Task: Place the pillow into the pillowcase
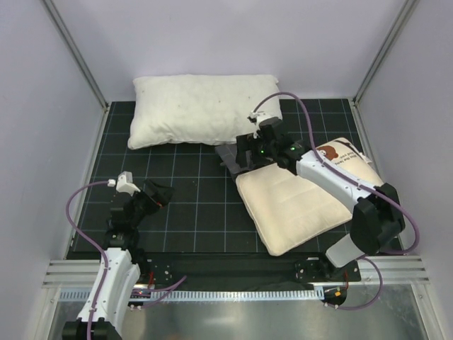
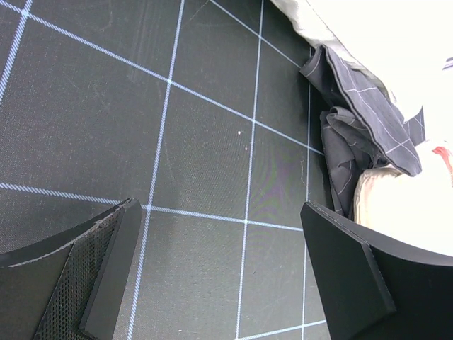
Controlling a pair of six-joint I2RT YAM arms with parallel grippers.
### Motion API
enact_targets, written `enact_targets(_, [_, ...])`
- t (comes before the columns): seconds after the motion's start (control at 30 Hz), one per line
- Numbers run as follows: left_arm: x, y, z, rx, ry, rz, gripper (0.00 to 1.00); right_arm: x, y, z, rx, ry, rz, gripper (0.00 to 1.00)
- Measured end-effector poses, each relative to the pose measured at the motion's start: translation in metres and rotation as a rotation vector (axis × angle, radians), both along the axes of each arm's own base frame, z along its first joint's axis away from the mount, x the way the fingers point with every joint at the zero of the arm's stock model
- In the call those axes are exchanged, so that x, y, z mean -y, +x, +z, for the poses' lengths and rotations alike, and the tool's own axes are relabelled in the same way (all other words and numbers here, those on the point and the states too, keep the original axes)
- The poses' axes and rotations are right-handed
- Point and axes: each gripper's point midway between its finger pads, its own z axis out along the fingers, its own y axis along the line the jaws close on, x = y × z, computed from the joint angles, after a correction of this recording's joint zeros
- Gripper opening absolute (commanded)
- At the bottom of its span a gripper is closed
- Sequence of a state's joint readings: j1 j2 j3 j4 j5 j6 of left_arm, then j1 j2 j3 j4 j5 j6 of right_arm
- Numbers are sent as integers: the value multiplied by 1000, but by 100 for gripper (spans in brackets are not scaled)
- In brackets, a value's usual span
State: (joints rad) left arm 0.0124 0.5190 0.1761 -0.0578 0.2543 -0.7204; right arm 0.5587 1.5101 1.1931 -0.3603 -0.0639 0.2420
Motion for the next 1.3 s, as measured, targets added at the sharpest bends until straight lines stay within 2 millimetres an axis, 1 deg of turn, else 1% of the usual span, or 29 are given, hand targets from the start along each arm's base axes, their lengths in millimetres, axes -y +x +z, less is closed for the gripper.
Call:
enact_targets(0.2, [0,0,0,0,0,0,100,-28,7,-15,43,-126,48,100])
enact_targets(0.27, [0,0,0,0,0,0,100,-35,11,-26,36,-166,61,99])
enact_targets(0.4, [0,0,0,0,0,0,100,-38,24,-56,-31,-263,42,100])
enact_targets(0.43, [0,0,0,0,0,0,100,-36,26,-63,-49,-292,33,95])
enact_targets(0.47, [0,0,0,0,0,0,100,-34,26,-70,-71,-325,23,85])
enact_targets(0.5, [0,0,0,0,0,0,100,-32,26,-76,-90,-356,17,58])
enact_targets(0.57, [0,0,0,0,0,0,100,-32,21,-84,-120,-395,18,34])
enact_targets(0.6, [0,0,0,-1,0,0,100,-33,18,-87,-133,-408,27,11])
enact_targets(0.63, [0,0,0,-2,0,0,100,-34,15,-87,-139,-414,35,5])
enact_targets(0.7, [0,0,0,-2,0,0,100,-43,7,-83,-155,-398,61,4])
enact_targets(0.8, [0,0,0,-3,0,0,100,-67,-1,-68,-153,-315,132,4])
enact_targets(0.87, [0,0,0,-3,0,0,100,-92,-16,-47,-145,-235,210,4])
enact_targets(0.9, [0,0,0,-3,0,0,100,-107,-24,-32,-130,-199,251,4])
enact_targets(0.93, [0,0,0,-3,0,0,100,-126,-34,-12,-105,-162,300,4])
enact_targets(1.0, [0,0,-1,-4,0,1,100,-164,-55,33,-37,-86,390,4])
enact_targets(1.03, [-1,0,-1,-5,2,3,100,-183,-67,62,10,-33,436,4])
enact_targets(1.07, [-1,0,0,-6,4,7,100,-197,-82,91,49,21,479,4])
enact_targets(1.1, [-3,0,1,-3,7,14,100,-205,-96,112,75,64,514,4])
enact_targets(1.13, [-4,0,2,-2,12,23,100,-210,-111,139,104,117,551,4])
enact_targets(1.17, [-6,-1,5,8,17,31,100,-209,-123,163,129,164,573,4])
enact_targets(1.2, [-7,-1,8,22,20,38,100,-203,-131,184,153,204,581,4])
enact_targets(1.23, [-8,-2,13,45,23,45,100,-194,-135,207,184,243,577,4])
enact_targets(1.3, [-10,-3,25,96,25,53,100,-173,-136,247,246,308,543,4])
